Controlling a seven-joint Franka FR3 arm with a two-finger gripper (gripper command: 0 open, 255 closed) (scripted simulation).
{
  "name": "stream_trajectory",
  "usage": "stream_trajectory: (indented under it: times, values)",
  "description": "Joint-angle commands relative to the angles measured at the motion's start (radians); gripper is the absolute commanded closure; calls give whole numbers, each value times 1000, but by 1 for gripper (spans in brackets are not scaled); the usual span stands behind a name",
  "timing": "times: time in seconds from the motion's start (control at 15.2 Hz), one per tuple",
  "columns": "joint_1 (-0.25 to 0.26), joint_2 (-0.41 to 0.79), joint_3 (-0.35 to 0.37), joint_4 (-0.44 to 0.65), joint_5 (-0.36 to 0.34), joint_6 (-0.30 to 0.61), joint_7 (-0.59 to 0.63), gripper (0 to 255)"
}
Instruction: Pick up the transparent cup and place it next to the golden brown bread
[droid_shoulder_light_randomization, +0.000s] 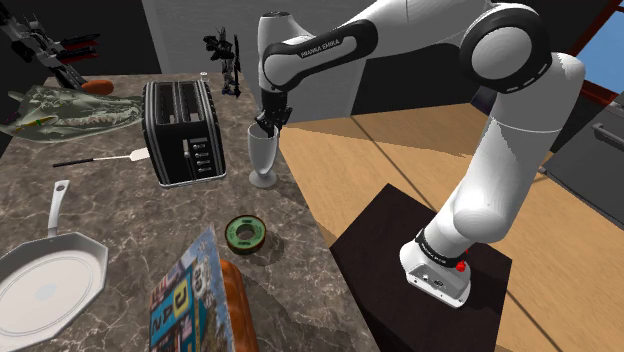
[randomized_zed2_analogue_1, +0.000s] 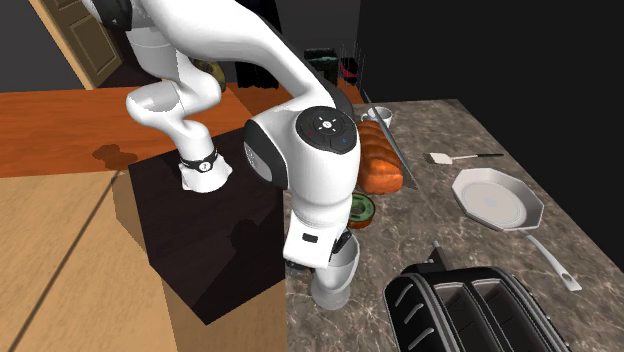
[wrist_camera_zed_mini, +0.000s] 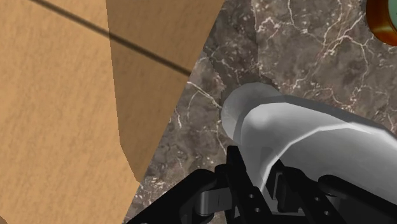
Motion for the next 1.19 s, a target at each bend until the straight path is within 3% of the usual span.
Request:
stream_trajectory:
  times: [0.0,1.12]
  values:
    - [0,0,0,0,0,0,0,255]
    - [-2,-67,2,130,10,-196,-5,255]
